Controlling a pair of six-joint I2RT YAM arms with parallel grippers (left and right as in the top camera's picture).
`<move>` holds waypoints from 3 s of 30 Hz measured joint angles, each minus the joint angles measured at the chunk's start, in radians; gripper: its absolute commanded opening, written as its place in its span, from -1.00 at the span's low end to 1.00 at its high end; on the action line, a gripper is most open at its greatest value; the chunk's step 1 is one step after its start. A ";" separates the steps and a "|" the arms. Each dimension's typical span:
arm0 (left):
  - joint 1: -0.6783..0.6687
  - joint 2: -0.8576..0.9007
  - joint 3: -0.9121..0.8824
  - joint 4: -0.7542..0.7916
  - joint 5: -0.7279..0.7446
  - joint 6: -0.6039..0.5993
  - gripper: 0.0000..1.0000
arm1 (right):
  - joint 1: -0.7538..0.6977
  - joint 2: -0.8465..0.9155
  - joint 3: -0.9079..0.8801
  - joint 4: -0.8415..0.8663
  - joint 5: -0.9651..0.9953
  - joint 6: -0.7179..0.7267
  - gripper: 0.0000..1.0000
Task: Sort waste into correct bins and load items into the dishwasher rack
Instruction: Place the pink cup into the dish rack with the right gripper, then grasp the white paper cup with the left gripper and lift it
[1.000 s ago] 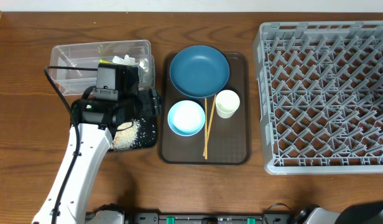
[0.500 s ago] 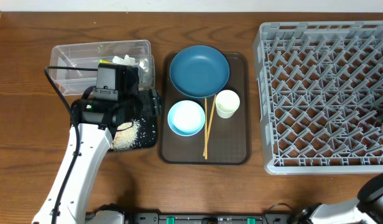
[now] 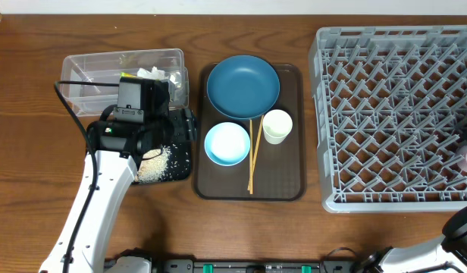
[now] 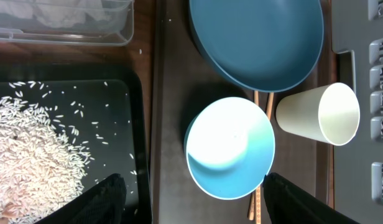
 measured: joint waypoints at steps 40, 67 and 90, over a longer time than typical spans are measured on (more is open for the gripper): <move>-0.307 0.188 0.002 0.496 0.001 -0.007 0.49 | 0.416 -0.212 0.087 -0.246 -0.346 -0.172 0.98; -0.446 0.446 0.002 0.496 -0.023 -0.022 -0.54 | 0.449 -0.212 0.087 -0.246 -0.272 -0.175 0.98; -0.395 0.326 0.002 0.433 0.005 -0.085 -0.88 | 0.449 -0.212 0.087 -0.243 -0.272 -0.183 0.98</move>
